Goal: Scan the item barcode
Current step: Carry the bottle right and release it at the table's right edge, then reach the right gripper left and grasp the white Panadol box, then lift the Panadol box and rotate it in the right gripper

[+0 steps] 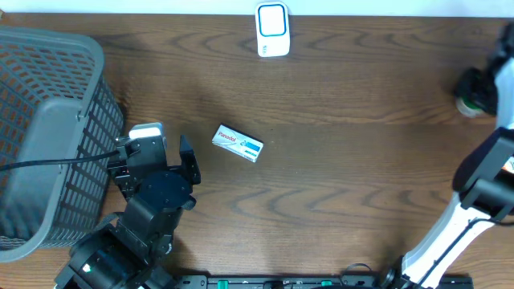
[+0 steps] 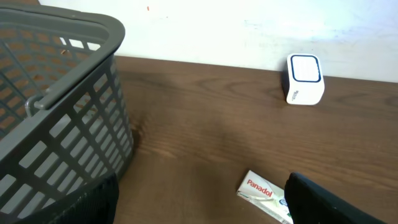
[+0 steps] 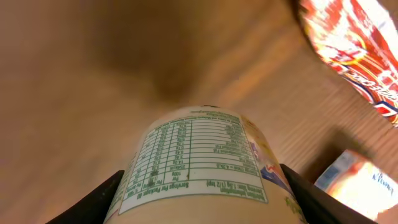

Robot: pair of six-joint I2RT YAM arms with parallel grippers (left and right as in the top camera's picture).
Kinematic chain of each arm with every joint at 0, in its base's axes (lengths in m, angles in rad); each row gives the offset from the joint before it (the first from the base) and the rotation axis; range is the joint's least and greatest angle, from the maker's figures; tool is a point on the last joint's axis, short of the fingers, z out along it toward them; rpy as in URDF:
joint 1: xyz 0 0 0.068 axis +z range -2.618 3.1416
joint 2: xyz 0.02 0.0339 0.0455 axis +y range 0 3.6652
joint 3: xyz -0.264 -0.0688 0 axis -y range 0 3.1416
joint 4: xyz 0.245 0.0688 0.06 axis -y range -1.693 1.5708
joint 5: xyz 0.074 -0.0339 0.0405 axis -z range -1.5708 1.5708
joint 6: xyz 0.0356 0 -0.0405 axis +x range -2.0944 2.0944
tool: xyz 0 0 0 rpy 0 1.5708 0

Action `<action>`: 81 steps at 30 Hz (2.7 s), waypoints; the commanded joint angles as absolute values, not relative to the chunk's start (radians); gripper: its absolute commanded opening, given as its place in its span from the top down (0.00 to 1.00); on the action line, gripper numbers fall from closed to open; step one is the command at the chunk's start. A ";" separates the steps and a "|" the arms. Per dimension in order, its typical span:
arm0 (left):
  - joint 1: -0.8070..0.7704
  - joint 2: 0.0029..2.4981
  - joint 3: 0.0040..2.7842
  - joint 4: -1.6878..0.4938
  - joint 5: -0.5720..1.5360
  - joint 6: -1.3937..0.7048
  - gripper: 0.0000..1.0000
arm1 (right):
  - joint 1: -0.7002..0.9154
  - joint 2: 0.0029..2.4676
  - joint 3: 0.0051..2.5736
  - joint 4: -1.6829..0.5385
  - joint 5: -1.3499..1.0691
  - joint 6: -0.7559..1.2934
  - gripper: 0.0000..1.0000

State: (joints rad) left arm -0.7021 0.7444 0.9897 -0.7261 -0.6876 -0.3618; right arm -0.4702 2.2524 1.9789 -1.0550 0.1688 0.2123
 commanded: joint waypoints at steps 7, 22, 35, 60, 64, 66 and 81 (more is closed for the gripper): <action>-0.701 0.743 0.994 -0.725 -0.707 -0.352 0.14 | -0.614 2.416 1.983 -1.040 0.016 0.208 0.01; -0.701 0.743 0.994 -0.725 -0.707 -0.352 0.14 | -0.249 1.972 2.342 -1.290 -0.472 0.120 0.01; -0.701 0.743 0.994 -0.725 -0.707 -0.352 0.14 | 0.507 2.168 2.136 -1.176 -0.290 -0.361 0.01; -0.701 0.743 0.994 -0.725 -0.707 -0.352 0.14 | 0.747 2.499 2.132 -1.051 -0.076 -0.415 0.01; -0.701 0.743 0.994 -0.725 -0.707 -0.352 0.14 | 0.748 2.515 2.131 -1.048 -0.071 -0.415 0.01; -0.701 0.743 0.994 -0.725 -0.707 -0.352 0.14 | 0.748 2.522 2.131 -1.043 -0.048 -0.396 0.05; -0.701 0.743 0.994 -0.725 -0.707 -0.352 0.14 | 0.685 2.531 2.133 -1.234 0.010 -0.283 0.55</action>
